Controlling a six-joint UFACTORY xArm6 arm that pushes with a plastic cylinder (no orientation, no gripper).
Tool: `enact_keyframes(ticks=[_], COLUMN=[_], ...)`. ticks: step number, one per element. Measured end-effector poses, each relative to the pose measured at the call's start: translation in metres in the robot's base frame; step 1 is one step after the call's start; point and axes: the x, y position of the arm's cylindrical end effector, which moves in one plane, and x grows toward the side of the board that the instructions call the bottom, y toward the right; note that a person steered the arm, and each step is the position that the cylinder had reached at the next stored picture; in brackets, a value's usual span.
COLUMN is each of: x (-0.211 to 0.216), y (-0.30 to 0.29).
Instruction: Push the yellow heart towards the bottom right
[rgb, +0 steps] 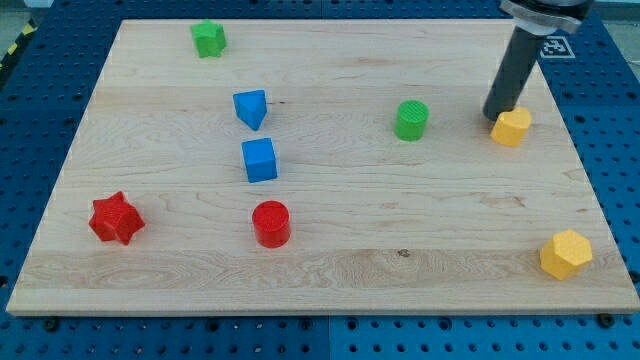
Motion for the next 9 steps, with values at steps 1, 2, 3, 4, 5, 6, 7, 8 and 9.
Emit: enact_keyframes(ticks=[1, 2, 3, 4, 5, 6, 7, 8, 9], x=[0.007, 0.007, 0.020, 0.027, 0.052, 0.077, 0.097, 0.114, 0.123], y=[0.007, 0.007, 0.014, 0.016, 0.020, 0.022, 0.022, 0.022, 0.022])
